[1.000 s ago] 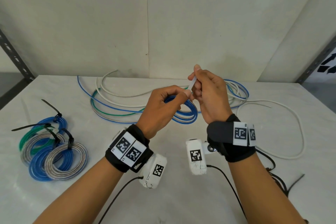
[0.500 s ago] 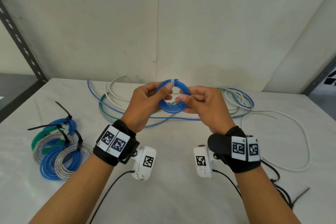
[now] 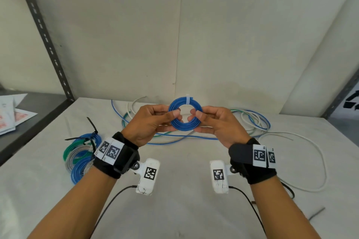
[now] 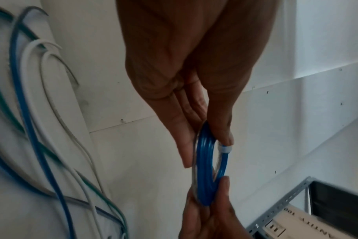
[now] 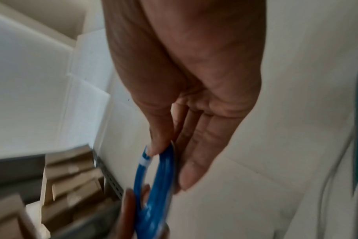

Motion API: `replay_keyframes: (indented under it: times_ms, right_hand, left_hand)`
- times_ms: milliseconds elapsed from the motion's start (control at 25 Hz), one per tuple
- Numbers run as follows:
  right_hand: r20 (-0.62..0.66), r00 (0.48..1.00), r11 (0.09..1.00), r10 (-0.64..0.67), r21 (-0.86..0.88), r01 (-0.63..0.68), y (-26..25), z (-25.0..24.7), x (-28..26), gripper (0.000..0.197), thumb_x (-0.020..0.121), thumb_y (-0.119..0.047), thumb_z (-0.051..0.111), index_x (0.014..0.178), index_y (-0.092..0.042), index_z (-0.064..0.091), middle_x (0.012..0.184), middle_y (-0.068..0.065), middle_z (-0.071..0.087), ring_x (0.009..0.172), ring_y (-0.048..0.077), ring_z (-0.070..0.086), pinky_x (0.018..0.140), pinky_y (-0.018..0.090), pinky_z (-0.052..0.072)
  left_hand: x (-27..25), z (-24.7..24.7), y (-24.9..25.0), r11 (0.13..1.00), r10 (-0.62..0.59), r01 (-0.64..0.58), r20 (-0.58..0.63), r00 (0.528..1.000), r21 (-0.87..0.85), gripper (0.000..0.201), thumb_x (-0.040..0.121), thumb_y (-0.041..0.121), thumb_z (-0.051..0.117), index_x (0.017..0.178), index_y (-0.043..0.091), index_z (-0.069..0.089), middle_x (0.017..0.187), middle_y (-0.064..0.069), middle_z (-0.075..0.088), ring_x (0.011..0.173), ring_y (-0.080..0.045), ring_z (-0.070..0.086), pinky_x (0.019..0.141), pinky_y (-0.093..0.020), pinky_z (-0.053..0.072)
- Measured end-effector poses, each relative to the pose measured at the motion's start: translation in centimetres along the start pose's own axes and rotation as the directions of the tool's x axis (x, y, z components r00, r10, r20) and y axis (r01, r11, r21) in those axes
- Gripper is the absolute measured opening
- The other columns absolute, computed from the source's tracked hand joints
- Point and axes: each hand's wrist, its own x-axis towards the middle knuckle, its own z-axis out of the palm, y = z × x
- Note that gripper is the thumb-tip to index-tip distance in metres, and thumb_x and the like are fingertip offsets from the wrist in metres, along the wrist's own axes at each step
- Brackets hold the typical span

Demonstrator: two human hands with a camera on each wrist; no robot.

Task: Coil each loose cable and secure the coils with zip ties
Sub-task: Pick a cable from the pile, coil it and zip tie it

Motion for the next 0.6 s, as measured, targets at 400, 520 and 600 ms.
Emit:
replay_keyframes:
  times_ms: [400,520,600]
  right_hand:
    - [-0.032,0.999,0.993,-0.016,-0.117,0.012,-2.3,6.6,-0.6,0.023,0.093,-0.013,0.071,0.109,0.003,0.071,0.097,0.018,0.077,0.088,0.025,0.075,0.075,0.033,0.062]
    - [-0.058,0.997,0.977,-0.047,-0.209,0.033,-3.1,8.9,-0.4,0.022,0.091,-0.012,0.073,0.104,0.005,0.071,0.092,0.019,0.076,0.082,0.028,0.076,0.072,0.036,0.062]
    - [-0.037,0.999,0.978,-0.036,-0.207,0.027,-3.5,10.8,-0.5,0.025,0.090,-0.013,0.074,0.103,0.008,0.070,0.092,0.022,0.075,0.083,0.032,0.076,0.070,0.036,0.062]
  left_hand:
    - [-4.7,-2.5,0.6,0.999,0.042,-0.033,-0.304,0.952,0.034,0.034,0.086,0.022,0.077,0.114,0.006,0.070,0.100,-0.005,0.076,0.095,-0.020,0.072,0.083,-0.033,0.062]
    - [-6.8,-3.4,1.0,0.817,0.430,-0.184,-0.365,0.826,0.546,0.055,0.070,0.035,0.091,0.119,0.021,0.068,0.111,0.010,0.069,0.100,0.000,0.067,0.080,-0.017,0.057]
    - [-8.3,-3.5,1.8,0.689,0.502,-0.234,-0.219,0.837,0.686,0.058,0.066,0.034,0.093,0.118,0.023,0.069,0.109,0.014,0.068,0.099,0.005,0.064,0.079,-0.013,0.055]
